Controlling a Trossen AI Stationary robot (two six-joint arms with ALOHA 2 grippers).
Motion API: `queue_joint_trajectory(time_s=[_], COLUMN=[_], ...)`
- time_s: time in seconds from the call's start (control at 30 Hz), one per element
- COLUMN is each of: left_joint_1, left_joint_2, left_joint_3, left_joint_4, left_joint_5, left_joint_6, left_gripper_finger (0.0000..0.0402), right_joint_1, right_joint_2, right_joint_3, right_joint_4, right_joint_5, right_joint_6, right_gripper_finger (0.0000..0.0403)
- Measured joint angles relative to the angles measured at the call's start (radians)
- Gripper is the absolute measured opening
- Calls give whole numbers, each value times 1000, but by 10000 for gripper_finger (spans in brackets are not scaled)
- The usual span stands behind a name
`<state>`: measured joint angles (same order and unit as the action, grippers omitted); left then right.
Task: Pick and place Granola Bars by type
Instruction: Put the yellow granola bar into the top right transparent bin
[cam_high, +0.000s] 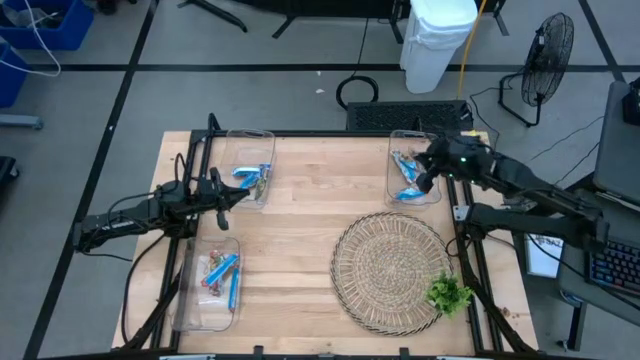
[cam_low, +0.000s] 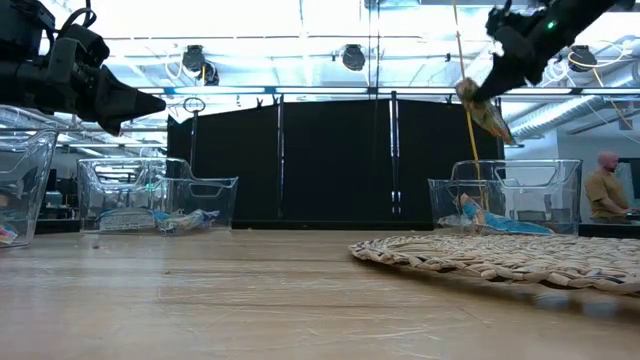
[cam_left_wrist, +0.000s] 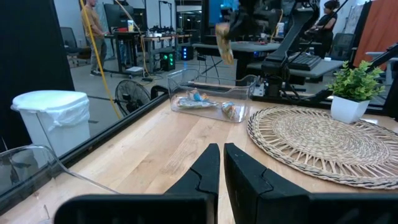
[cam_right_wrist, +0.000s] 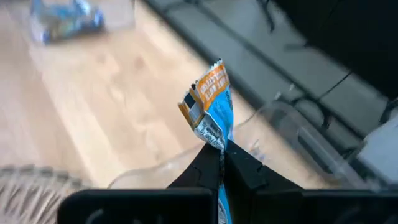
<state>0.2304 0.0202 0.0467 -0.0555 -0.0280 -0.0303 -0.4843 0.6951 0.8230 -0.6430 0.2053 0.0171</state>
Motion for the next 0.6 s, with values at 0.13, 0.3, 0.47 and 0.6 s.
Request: queue_joint_trajectory(time_s=[0.13,0.3,0.47,0.6], left_joint_1=[0,0,0,0], left_joint_2=[0,0,0,0], left_joint_3=[0,0,0,0], left_joint_4=[0,0,0,0], left_joint_5=[0,0,0,0], left_joint_6=[0,0,0,0], left_gripper_finger=[31,31,31,31], right_joint_1=[0,0,0,0], right_joint_2=[71,139,190,221], right_joint_3=[-1,-34,-79,-116], right_joint_4=[-36,-37,-42,-36], right_joint_5=[-29,-27,-27,-25], right_joint_6=[24,32,51,61], right_gripper_finger=[2,2,2,2])
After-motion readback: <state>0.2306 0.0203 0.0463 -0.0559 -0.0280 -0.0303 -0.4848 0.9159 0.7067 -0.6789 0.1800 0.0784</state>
